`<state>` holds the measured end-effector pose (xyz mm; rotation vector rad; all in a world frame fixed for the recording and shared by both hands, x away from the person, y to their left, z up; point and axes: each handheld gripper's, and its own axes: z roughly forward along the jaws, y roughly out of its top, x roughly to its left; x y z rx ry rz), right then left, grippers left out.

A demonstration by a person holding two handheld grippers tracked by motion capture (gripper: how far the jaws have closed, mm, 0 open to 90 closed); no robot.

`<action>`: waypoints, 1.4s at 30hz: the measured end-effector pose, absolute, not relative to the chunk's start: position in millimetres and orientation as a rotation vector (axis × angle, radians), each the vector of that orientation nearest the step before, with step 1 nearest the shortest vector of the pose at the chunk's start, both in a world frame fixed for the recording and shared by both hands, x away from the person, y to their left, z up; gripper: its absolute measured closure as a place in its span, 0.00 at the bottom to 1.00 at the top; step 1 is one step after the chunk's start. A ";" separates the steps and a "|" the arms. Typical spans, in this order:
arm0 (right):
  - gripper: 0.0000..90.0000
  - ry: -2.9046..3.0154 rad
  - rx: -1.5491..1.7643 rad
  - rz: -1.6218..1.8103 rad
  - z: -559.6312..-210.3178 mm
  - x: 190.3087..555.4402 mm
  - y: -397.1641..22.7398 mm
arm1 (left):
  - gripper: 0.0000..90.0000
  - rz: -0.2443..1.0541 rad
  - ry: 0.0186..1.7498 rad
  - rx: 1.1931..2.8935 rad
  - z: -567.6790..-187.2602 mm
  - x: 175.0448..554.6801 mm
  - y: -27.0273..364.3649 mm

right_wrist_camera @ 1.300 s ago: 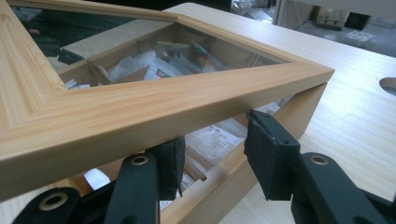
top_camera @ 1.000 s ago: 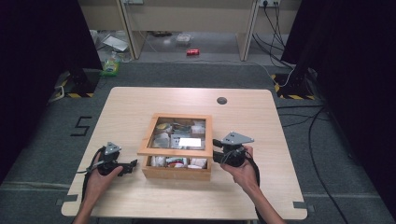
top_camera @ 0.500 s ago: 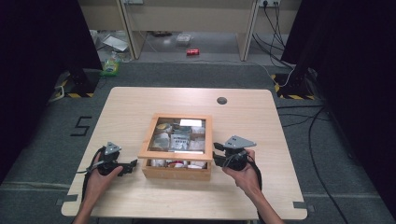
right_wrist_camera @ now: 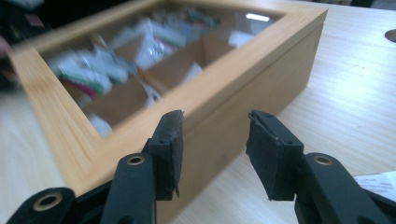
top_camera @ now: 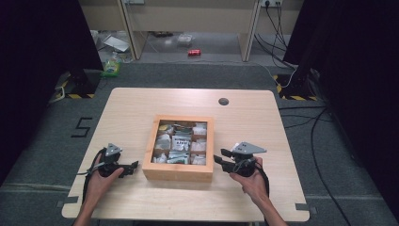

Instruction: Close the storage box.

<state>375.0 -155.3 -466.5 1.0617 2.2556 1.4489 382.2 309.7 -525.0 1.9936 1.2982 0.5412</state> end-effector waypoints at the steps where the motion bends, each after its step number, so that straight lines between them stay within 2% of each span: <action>1: 0.62 2.248 1.039 1.423 -463.0 375.0 -155.8 | 0.06 0.542 1.299 1.993 -525.0 382.0 309.7; 11: 0.60 2.234 1.022 1.408 -455.5 371.3 -156.1 | 0.06 0.542 1.300 1.993 -524.9 381.6 309.8; 18: 0.54 2.238 1.070 1.380 -460.7 370.5 -162.4 | 0.06 0.541 1.300 1.994 -524.9 381.5 309.8; 27: 0.41 2.233 1.178 1.343 -470.0 363.7 -181.0 | 0.06 0.540 1.300 1.993 -524.9 381.3 309.9; 42: 0.33 2.185 1.303 1.271 -478.1 360.8 -208.1 | 0.06 0.540 1.299 1.993 -525.0 380.8 309.9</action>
